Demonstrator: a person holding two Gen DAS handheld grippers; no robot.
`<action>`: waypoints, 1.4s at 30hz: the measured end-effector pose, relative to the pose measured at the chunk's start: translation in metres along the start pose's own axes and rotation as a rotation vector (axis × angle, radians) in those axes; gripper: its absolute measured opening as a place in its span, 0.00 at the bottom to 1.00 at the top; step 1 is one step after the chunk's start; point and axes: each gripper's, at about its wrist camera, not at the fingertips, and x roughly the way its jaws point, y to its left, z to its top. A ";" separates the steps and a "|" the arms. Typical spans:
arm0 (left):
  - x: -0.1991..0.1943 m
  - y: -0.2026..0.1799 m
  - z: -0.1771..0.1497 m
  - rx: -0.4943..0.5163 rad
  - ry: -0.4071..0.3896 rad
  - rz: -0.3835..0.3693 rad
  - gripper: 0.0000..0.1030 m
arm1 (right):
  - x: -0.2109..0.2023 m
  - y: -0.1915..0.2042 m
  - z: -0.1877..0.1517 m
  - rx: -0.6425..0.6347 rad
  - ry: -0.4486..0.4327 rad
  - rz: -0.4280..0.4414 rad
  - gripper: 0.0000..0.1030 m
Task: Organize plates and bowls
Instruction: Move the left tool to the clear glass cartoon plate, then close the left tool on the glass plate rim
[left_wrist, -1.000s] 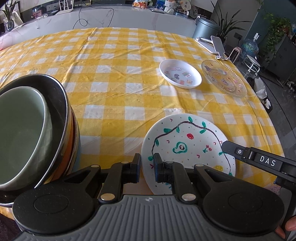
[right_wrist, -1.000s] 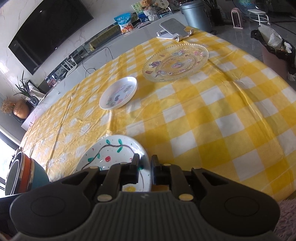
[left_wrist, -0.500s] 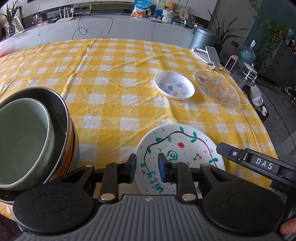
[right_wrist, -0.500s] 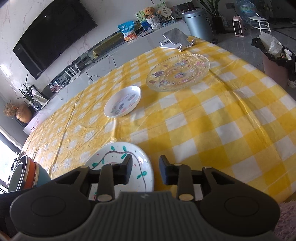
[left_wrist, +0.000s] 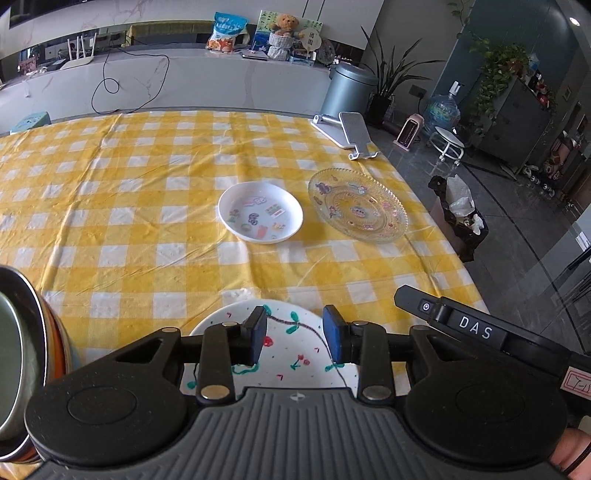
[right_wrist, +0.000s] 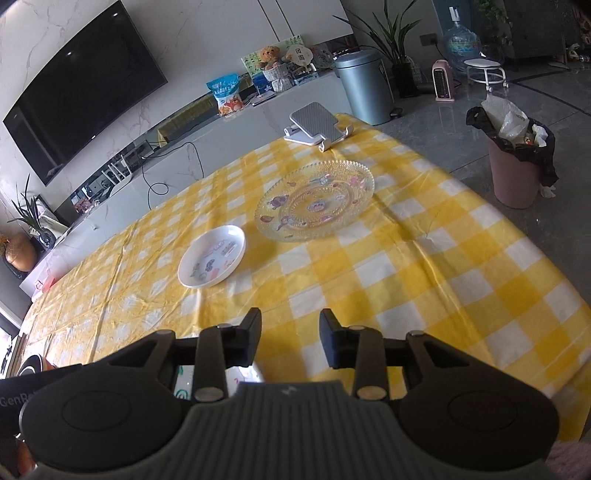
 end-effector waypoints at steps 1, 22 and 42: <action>0.002 -0.003 0.006 0.009 -0.006 -0.003 0.37 | 0.002 -0.002 0.006 0.006 -0.007 -0.002 0.33; 0.112 -0.025 0.103 0.036 0.056 -0.072 0.37 | 0.093 -0.075 0.092 0.198 0.012 -0.053 0.31; 0.186 -0.012 0.130 0.053 0.161 -0.022 0.27 | 0.128 -0.107 0.097 0.401 0.069 0.078 0.17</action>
